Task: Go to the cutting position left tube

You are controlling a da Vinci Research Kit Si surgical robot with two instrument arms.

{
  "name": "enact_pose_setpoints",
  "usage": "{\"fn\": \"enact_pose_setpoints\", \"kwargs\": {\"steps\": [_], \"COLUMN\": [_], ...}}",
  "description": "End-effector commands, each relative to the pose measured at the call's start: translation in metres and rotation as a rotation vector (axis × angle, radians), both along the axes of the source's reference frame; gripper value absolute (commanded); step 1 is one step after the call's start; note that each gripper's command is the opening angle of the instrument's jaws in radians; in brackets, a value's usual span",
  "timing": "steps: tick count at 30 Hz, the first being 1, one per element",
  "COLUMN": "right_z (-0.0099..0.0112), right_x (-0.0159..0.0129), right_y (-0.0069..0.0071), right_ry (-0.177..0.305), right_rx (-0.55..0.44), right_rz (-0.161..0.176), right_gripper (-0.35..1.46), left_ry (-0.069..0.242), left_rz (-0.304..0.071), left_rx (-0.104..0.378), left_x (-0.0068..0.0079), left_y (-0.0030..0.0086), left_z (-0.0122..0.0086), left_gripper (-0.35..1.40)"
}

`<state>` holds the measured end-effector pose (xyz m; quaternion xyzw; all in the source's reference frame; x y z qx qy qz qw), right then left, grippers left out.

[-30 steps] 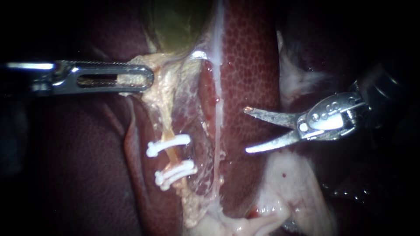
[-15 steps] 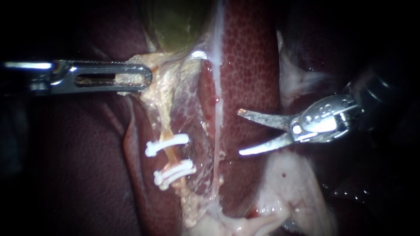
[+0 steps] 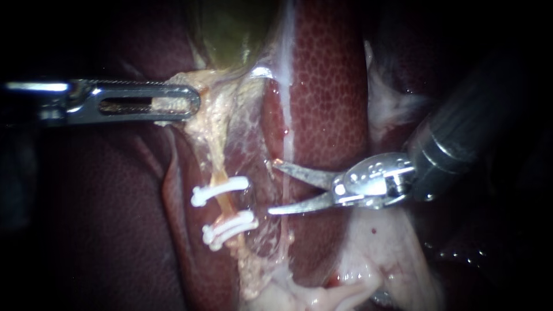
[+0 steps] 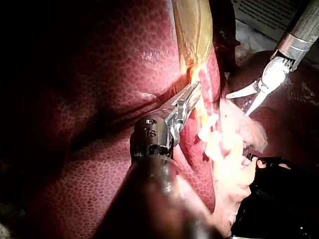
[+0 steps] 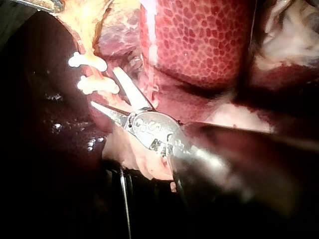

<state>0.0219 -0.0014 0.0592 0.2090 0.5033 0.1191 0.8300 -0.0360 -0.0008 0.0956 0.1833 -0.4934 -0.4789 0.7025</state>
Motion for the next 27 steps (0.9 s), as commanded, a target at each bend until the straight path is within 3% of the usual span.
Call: {"fn": "enact_pose_setpoints", "kwargs": {"steps": [1, 14, 27], "right_z": [0.0003, 0.0044, 0.0057], "right_x": [0.0002, 0.0031, 0.0050], "right_y": [-0.0002, -0.0027, -0.0034], "right_ry": [-0.004, -0.026, -0.017], "right_rx": [0.005, 0.093, 0.135], "right_rz": [-0.003, -0.054, -0.091], "right_gripper": [1.38, 1.35, 1.32], "left_ry": [0.000, 0.001, 0.002], "left_rz": [0.000, -0.001, -0.002], "left_rx": [0.000, 0.000, 0.000], "left_x": [0.0000, 0.0000, -0.0001], "left_y": [0.0000, -0.0001, -0.0002], "left_z": [0.0000, -0.0001, -0.0003], "left_gripper": [-0.35, -0.35, -0.35]}}
